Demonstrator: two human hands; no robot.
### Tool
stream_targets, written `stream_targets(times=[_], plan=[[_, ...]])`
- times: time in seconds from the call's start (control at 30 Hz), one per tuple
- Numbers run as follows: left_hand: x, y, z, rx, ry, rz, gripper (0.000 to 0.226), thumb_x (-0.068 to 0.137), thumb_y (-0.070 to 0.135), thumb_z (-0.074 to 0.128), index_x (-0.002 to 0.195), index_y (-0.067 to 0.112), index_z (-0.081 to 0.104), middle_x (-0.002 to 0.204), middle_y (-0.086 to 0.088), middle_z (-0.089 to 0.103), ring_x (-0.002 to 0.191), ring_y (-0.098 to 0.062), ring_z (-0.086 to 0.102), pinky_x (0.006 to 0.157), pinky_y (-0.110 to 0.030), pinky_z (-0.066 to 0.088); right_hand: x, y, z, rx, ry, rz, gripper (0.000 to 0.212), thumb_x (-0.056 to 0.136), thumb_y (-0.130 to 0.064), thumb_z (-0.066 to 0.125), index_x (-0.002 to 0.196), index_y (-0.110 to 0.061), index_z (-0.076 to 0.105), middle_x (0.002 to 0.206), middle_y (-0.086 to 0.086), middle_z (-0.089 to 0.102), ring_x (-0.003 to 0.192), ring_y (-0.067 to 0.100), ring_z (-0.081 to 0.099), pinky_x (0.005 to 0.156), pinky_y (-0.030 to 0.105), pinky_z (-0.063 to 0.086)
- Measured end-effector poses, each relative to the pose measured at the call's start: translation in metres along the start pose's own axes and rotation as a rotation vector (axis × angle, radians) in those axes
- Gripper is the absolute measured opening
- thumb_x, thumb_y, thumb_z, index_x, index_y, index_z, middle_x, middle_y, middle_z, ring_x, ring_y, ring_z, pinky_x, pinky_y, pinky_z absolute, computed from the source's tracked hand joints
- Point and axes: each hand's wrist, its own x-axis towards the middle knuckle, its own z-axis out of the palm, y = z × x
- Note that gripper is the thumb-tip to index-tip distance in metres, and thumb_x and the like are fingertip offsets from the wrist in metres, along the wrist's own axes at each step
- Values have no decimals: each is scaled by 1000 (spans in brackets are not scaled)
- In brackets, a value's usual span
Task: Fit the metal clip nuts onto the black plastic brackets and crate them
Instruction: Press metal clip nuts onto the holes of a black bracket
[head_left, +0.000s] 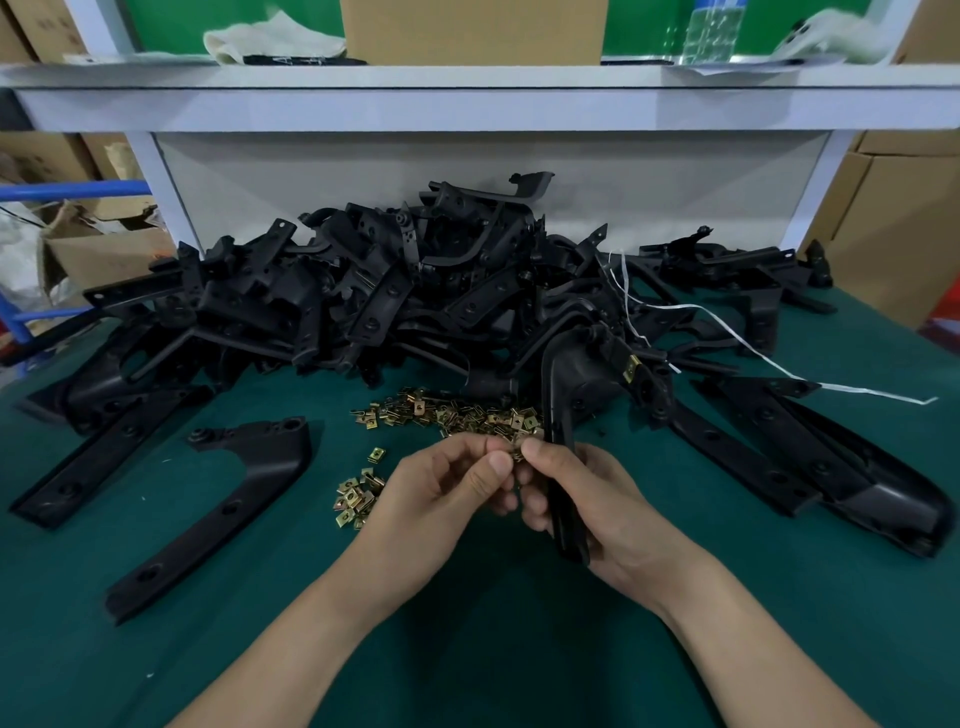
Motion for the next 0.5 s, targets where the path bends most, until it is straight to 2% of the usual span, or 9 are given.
stream_targets(times=[0.13, 0.23, 0.37, 0.5], plan=[[-1, 0, 4, 12, 43, 2, 20, 94, 36, 60, 93, 19, 72, 81, 1, 74, 77, -9, 69, 73, -15, 52, 1, 1, 1, -47, 71, -29, 27, 94, -38, 66, 77, -17, 67, 66, 3, 57, 62, 13, 54, 58, 21, 47], [2, -2, 2, 53, 225, -19, 17, 87, 44, 64, 89, 30, 73, 76, 4, 72, 72, -6, 67, 69, -12, 50, 3, -1, -1, -68, 225, -83, 22, 97, -30, 64, 80, -17, 70, 69, 2, 60, 61, 11, 55, 56, 20, 48], [7, -4, -8, 59, 398, 7, 15, 96, 31, 64, 87, 23, 72, 72, 5, 70, 68, -4, 64, 64, -10, 48, 3, -4, -7, -41, 328, -113, 24, 97, -30, 62, 85, -10, 67, 66, 2, 57, 58, 11, 52, 56, 18, 47], [7, -5, -6, 109, 420, 20, 19, 97, 34, 62, 84, 23, 71, 71, 5, 69, 67, -3, 64, 63, -8, 46, 4, -2, -5, -92, 330, -103, 26, 97, -32, 62, 87, -9, 63, 66, 1, 55, 54, 13, 47, 51, 21, 41]])
